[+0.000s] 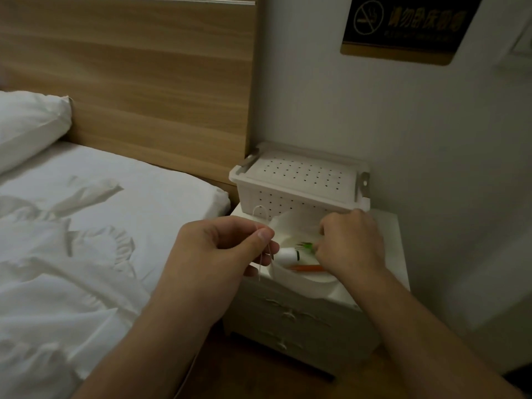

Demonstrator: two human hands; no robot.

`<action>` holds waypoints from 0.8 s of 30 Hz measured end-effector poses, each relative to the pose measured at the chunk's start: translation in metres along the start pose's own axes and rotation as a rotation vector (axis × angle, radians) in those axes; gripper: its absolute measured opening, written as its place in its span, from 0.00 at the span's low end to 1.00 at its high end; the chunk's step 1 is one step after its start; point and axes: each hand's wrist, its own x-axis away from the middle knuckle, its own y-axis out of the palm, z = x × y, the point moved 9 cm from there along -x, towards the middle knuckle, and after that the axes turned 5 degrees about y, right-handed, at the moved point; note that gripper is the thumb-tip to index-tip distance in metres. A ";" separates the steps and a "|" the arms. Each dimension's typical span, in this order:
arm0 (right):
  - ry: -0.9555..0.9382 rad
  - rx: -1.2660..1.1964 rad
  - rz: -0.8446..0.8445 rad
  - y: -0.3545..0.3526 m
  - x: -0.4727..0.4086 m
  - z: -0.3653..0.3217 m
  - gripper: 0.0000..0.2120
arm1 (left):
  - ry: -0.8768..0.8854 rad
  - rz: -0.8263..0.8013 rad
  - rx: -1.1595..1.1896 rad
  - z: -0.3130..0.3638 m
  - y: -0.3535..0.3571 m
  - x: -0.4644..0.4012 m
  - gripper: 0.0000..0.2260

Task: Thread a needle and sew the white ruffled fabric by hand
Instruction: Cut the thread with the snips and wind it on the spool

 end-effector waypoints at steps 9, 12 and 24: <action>-0.274 -0.213 -0.359 0.030 0.008 -0.028 0.15 | -0.054 0.010 -0.043 -0.012 -0.006 0.005 0.08; -0.300 -0.169 -0.349 0.038 0.007 -0.032 0.13 | -0.064 -0.016 -0.066 -0.011 -0.007 0.006 0.09; -0.247 -0.182 -0.335 0.044 0.001 -0.035 0.12 | -0.089 -0.041 -0.048 -0.015 -0.016 0.007 0.06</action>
